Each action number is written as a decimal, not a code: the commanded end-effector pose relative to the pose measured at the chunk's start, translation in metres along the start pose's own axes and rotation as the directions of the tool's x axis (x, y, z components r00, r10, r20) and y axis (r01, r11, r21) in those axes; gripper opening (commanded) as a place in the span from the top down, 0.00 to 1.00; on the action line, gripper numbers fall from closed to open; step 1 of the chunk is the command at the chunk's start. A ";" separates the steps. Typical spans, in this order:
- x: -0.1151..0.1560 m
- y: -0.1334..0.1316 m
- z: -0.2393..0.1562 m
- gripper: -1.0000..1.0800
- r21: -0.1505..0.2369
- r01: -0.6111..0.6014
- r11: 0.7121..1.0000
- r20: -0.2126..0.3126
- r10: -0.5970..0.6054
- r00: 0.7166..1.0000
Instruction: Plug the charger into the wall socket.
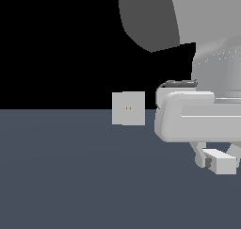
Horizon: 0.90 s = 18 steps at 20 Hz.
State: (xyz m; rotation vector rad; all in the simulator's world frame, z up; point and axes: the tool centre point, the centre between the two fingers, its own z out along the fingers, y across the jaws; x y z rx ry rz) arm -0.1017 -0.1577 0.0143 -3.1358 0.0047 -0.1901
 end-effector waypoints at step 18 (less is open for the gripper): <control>0.062 -0.098 -0.048 1.00 -0.014 -0.118 0.993 -0.003 0.118 0.993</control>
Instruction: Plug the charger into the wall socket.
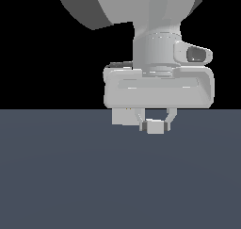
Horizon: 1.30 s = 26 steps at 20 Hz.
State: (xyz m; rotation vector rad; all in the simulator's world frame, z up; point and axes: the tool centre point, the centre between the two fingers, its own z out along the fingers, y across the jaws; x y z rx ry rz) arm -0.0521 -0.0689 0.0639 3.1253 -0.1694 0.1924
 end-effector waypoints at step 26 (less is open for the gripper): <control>0.046 -0.063 -0.031 1.00 -0.011 -0.080 0.997 0.001 0.080 0.997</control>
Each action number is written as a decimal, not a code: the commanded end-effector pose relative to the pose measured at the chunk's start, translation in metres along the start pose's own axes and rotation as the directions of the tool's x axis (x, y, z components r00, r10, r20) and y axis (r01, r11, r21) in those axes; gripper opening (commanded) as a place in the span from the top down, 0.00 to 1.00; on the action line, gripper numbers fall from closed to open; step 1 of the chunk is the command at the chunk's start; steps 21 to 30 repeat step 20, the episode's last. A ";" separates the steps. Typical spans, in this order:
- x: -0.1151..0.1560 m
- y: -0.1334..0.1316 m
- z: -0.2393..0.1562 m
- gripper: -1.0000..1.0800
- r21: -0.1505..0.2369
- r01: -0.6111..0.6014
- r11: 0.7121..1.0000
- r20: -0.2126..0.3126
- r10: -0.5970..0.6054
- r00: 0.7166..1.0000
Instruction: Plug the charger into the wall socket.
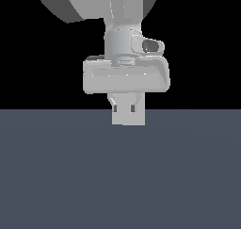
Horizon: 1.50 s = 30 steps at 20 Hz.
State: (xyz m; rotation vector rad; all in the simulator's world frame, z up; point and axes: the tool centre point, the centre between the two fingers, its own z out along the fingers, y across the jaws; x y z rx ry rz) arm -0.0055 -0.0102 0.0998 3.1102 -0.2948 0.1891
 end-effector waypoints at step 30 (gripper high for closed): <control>0.048 0.000 0.006 1.00 0.000 0.000 1.000 0.000 0.000 1.000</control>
